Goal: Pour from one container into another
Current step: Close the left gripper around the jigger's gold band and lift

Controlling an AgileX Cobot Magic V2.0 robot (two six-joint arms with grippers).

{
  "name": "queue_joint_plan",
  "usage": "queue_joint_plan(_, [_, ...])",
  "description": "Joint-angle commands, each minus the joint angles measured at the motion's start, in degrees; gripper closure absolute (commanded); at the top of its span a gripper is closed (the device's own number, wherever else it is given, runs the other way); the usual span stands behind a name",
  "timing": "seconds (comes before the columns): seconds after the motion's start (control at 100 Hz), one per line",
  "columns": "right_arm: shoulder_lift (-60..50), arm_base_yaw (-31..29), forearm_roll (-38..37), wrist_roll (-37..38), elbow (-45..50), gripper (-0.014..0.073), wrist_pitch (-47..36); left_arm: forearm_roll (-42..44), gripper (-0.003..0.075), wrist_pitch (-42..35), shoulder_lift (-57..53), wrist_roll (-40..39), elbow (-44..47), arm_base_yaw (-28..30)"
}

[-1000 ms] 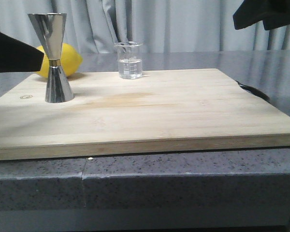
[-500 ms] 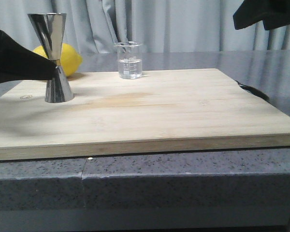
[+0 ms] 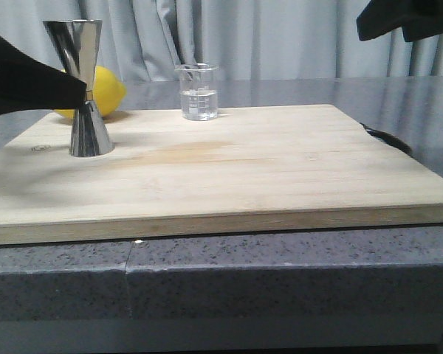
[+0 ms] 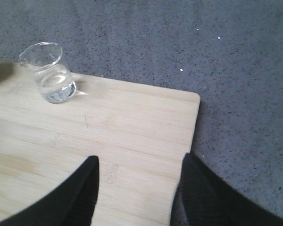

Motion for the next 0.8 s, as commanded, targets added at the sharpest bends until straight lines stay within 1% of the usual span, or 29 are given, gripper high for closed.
queue_joint_plan(0.0, [-1.1, 0.1, 0.0, -0.7, -2.0, 0.0244, -4.0, -4.3, 0.0352, 4.6, 0.5, 0.5, -2.7, 0.1])
queue_joint_plan(0.27, [-1.1, 0.1, 0.0, -0.7, -2.0, 0.0244, -3.7, -4.3, 0.0352, 6.7, 3.3, 0.7, -6.3, 0.1])
queue_joint_plan(0.79, [-1.1, 0.1, 0.0, -0.7, -2.0, 0.0244, -4.1, -4.3, 0.0354, 9.0, 8.6, 1.7, -6.4, 0.1])
